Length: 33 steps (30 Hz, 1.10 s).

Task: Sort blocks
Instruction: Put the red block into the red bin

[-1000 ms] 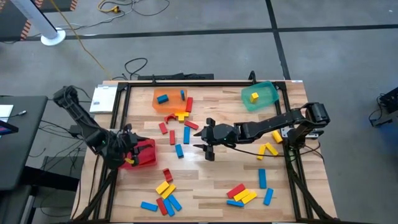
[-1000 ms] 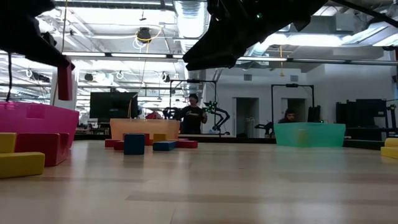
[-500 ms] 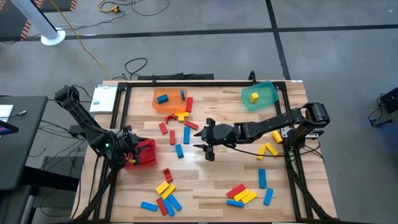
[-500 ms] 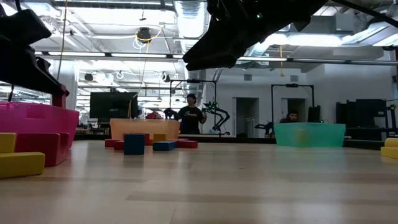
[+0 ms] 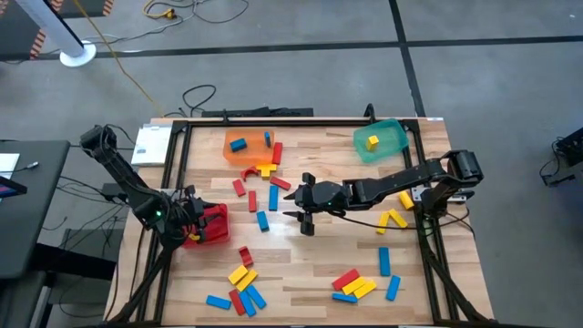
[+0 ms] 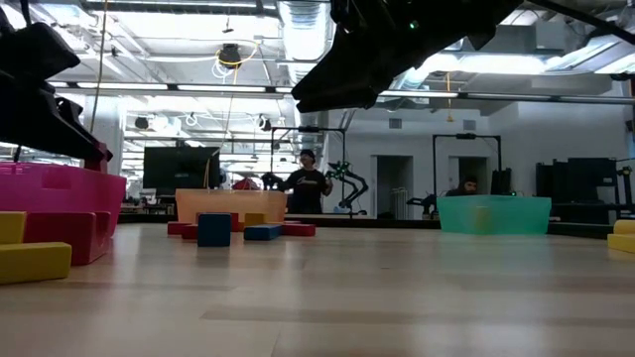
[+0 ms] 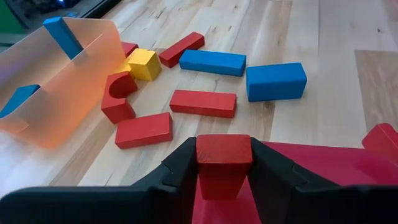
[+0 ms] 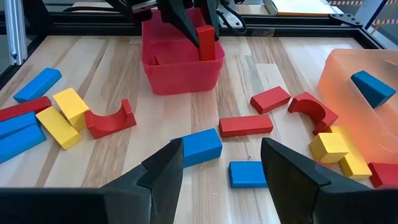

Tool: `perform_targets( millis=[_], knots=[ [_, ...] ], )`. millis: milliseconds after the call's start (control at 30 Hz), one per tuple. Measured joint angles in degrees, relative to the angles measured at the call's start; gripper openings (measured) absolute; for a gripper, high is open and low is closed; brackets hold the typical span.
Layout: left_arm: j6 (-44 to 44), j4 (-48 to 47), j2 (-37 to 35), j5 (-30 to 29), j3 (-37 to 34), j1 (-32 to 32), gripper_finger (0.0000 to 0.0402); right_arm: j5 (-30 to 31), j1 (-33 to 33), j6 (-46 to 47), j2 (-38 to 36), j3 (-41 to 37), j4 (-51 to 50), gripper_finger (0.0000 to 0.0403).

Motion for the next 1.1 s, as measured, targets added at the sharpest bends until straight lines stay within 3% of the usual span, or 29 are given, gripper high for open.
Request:
perform_targets(
  millis=[1100],
  knots=[
    [0.56,-0.02,0.0,0.86,0.0,0.41,0.0126,0.01,0.0,0.16,0.0,0.0,0.27,0.0226]
  ],
)
